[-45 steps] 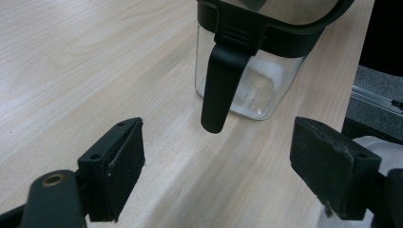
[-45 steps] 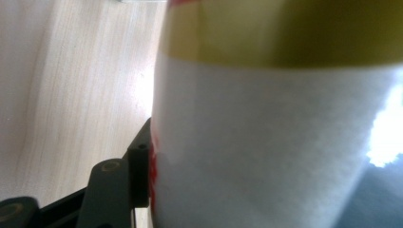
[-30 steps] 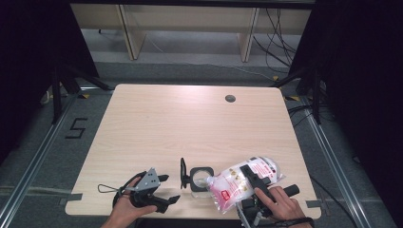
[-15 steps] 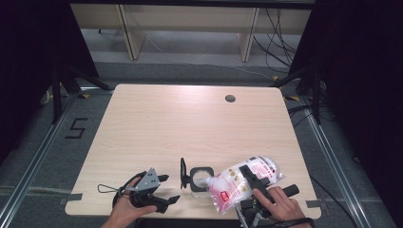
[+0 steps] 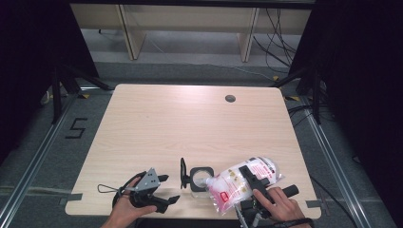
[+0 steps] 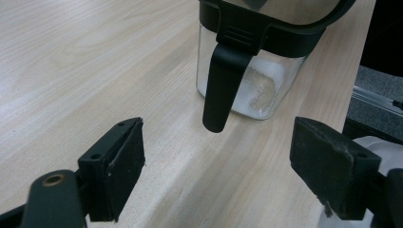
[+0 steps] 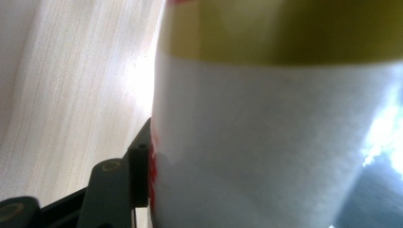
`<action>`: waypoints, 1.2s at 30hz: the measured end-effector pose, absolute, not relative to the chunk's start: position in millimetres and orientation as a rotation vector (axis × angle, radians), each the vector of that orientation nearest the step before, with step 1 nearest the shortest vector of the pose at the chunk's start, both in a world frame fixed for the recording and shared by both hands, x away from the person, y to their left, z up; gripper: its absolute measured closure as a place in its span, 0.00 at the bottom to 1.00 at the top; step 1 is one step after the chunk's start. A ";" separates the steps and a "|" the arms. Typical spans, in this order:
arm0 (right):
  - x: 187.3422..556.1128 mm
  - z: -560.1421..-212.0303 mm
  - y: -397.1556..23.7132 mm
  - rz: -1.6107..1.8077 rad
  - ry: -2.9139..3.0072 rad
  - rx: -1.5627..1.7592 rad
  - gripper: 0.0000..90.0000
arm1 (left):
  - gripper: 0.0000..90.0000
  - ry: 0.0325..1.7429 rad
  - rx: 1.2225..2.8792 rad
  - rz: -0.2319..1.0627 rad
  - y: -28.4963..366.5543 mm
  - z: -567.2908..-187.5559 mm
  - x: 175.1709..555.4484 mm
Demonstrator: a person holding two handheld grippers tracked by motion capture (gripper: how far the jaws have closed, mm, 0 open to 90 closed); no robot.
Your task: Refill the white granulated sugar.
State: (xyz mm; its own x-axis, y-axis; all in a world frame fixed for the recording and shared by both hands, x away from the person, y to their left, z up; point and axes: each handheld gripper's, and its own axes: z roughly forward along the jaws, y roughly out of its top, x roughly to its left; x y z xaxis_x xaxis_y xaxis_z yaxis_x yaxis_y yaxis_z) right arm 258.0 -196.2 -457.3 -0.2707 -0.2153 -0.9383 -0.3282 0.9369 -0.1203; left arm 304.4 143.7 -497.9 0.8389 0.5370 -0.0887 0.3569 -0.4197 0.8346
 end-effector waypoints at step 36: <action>259.1 -452.6 -195.8 0.078 1.856 -0.432 0.47 | 0.21 0.659 2.056 0.239 144.2 -498.6 304.8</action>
